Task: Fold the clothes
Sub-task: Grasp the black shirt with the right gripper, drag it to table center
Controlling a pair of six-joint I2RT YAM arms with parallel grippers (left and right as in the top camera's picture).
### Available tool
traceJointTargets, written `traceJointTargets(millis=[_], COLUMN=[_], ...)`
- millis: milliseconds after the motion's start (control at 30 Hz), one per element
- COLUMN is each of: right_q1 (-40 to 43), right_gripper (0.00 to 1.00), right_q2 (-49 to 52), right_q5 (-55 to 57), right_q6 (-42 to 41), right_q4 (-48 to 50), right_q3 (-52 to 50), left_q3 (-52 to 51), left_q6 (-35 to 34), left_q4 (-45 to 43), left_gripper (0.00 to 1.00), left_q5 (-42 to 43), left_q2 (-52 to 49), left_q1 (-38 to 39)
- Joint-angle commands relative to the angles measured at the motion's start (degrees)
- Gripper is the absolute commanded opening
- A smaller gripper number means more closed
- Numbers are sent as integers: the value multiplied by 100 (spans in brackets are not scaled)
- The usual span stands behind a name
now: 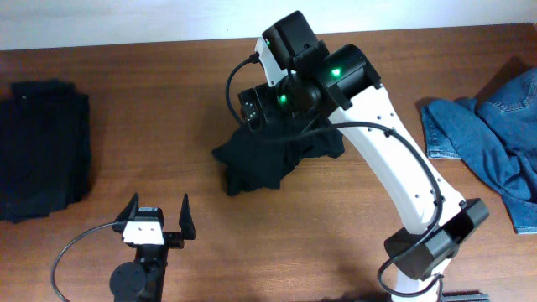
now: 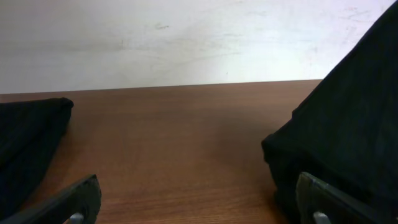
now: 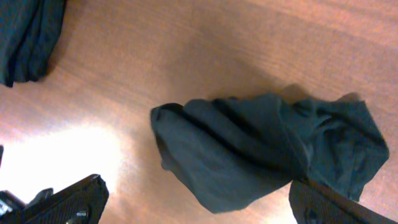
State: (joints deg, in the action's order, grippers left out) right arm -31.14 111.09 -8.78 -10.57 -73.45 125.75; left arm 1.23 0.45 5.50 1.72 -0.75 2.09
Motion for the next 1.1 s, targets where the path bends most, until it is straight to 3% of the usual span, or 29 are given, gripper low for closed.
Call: traceJointTargets(millis=[0,100,267,400,533,700,933,1067], right_q1=[151,409,691,610,474,413,413,415], right_gripper=[99,99,99,99,99,99,99,99], right_q2=[-42,-153,-188,-181,-166,-103,-79,-79], right_q5=[197,-11,-1652,-1716,-1178,385,450,894], right_q6=[271,280,957,1202,2017,2085,2529,2345], right_q4=[74,85,122,-168,-756,-1064,-1589,-1604], right_q3=[61,61,57,55,50,-13,-402,-562], left_q3=[-7,-7,-7,-7,-7,-7,-7,-7], left_q6=[28,28,28,28,28,28,28,28], left_q4=[33,33,33,33,33,35,33,33], left_gripper=[100,99,100,99,99,99,99,99], left_q5=[46,46,46,46,46,46,46,46], left_q2=[9,9,9,9,9,9,9,9], left_q1=[-28,-28,-28,-28,-28,-28,-28,-28])
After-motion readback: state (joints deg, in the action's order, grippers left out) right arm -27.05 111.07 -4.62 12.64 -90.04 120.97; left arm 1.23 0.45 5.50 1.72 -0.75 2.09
